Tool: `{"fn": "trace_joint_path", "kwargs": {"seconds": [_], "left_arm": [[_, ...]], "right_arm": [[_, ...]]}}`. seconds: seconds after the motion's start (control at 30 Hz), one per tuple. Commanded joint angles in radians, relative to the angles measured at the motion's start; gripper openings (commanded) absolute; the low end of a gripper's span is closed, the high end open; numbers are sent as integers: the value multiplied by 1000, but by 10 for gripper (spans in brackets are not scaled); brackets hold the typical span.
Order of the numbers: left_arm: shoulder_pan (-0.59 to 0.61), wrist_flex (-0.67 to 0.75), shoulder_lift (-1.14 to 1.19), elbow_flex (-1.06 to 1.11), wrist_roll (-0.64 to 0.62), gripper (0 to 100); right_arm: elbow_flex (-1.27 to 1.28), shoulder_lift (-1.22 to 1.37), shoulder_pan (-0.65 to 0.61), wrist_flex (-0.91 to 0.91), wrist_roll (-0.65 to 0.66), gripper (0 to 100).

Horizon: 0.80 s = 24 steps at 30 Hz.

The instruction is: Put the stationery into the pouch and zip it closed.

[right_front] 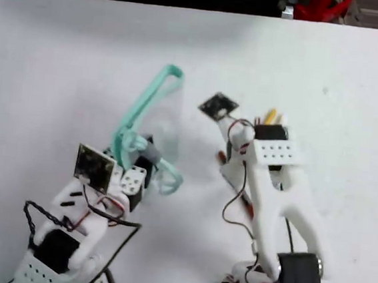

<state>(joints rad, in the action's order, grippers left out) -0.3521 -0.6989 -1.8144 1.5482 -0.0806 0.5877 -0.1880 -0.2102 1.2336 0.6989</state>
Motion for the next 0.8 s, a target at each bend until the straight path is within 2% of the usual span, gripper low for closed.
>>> {"fn": "trace_joint_path", "kwargs": {"seconds": [0.0,0.4,0.47,0.53,0.63,0.77], "left_arm": [[-10,28,-10,-6,-5,23],[-10,26,-10,0,-3,24],[-8,26,-10,0,-3,24],[-8,26,-10,0,-3,24],[-8,26,-10,-3,-3,26],[-8,26,-10,-3,8,27]], "right_arm": [[21,38,41,-74,14,187],[18,257,38,-231,14,151],[18,263,38,-242,14,104],[17,263,38,-246,12,12],[-20,243,45,-203,12,24],[-98,93,38,-19,12,18]]}}
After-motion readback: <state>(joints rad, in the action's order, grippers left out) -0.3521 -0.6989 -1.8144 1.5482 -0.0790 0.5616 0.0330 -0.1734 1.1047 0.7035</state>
